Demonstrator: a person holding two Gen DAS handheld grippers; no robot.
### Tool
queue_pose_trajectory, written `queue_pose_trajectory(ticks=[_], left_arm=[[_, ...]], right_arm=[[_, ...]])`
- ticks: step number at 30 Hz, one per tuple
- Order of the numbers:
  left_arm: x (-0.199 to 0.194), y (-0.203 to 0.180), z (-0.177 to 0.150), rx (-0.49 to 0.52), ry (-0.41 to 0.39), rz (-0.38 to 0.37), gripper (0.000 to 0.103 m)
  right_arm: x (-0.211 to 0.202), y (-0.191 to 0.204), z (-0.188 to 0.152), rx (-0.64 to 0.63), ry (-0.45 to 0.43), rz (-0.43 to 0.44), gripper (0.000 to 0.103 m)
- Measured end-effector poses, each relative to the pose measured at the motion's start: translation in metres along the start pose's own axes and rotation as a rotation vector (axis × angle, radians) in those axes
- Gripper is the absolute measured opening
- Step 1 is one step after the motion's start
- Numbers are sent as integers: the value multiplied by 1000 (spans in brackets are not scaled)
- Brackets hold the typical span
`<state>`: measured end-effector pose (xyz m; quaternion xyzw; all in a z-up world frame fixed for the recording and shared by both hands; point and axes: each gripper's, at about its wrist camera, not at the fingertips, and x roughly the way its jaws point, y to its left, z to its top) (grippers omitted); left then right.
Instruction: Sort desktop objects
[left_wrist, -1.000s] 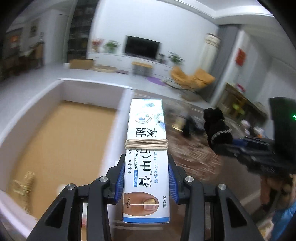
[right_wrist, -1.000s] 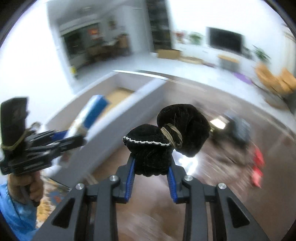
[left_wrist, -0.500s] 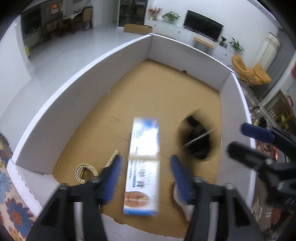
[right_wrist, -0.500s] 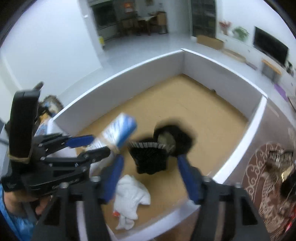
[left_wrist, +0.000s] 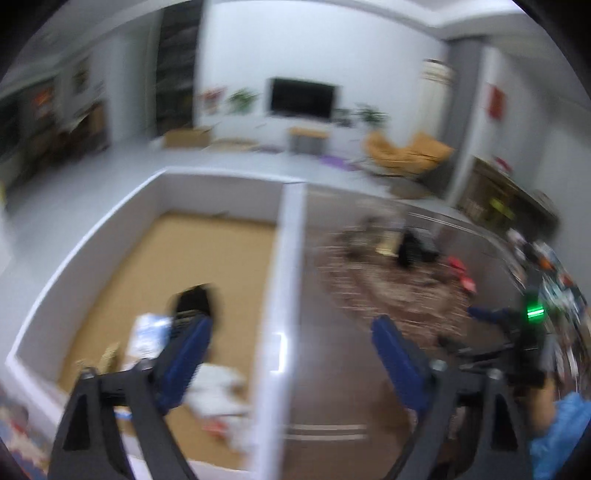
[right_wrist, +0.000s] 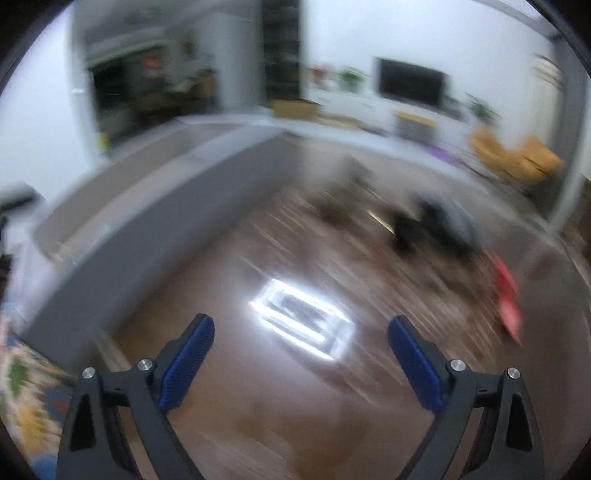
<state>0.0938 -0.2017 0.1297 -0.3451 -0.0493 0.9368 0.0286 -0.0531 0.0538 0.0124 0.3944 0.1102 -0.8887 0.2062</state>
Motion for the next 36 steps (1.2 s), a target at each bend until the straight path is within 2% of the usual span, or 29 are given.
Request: queue_pose_trajectory(ticks=[1,3,6,9,10,13,15,17,21,36], left_arm=[[3,-23,-3,32,-1,-28,103],[22,-60,-7,75,32,-80,103],[72,-106,-19,116,103,-115,103],[143,-130,-36,155,166,-88,103],[163,-134,-41,167,191,-57,103],[204,-131,-40,153,236,0,103],[222,-130,-34,128,260,13,103],[233,-133,-22,120,261,24,103],[247,-141,-23,152,255,20,103],[248,-135,-27,147,251,21,103]], right_arm=[[5,-20,-20,17,36,-57,95],[7,-63,-46,60,88,-127,95],[13,-103,-68,145,128,-186,96],[20,-125,-73,210,108,-174,99],[21,-130,-72,220,105,-175,101],[27,-134,-66,251,112,-175,103],[30,-136,-60,256,112,-180,103],[29,-136,-61,259,112,-183,103],[37,-136,-57,262,113,-187,103],[35,-136,-58,262,114,-187,103]])
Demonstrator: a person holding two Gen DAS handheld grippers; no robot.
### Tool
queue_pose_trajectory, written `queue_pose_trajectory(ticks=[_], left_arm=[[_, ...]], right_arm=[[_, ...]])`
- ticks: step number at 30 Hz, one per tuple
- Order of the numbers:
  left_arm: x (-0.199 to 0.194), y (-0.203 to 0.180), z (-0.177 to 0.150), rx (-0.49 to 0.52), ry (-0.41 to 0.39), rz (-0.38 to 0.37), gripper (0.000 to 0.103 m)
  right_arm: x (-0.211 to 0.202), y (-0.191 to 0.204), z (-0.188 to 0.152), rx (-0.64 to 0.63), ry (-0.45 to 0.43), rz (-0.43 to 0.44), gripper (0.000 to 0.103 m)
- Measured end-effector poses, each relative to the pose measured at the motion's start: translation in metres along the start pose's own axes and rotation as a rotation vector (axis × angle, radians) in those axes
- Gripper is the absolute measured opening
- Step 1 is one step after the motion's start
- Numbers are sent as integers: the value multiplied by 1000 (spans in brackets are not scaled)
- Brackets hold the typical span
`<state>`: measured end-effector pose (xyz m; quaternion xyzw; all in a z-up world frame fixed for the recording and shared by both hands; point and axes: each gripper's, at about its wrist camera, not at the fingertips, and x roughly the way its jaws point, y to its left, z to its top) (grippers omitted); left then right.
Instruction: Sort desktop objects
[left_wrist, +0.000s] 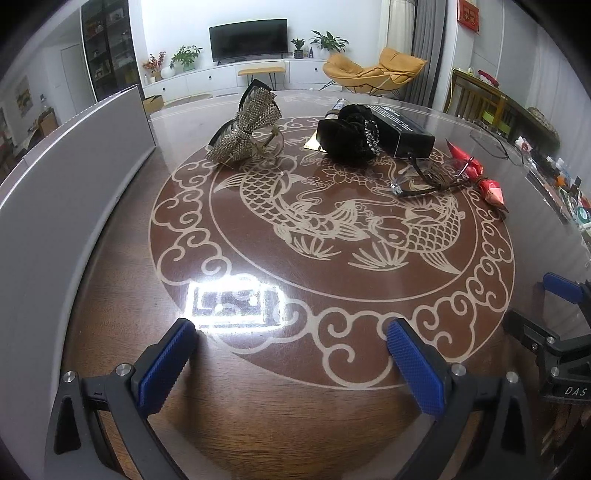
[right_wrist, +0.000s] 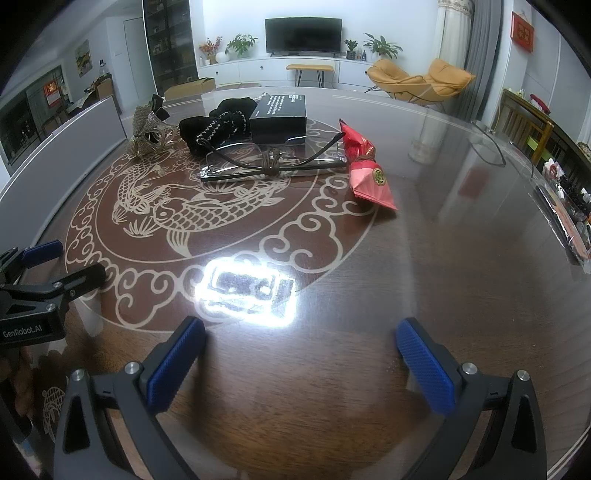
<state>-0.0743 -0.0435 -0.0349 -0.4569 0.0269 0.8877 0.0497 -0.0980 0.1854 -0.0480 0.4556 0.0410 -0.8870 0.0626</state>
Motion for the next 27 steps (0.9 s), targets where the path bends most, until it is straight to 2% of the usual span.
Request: queue_pose_trajectory(ticks=[27], left_arm=[[-4,-1,-1,0,-1,1,103]], right_arm=[[-1,0,-1,4,-1,-4,103]])
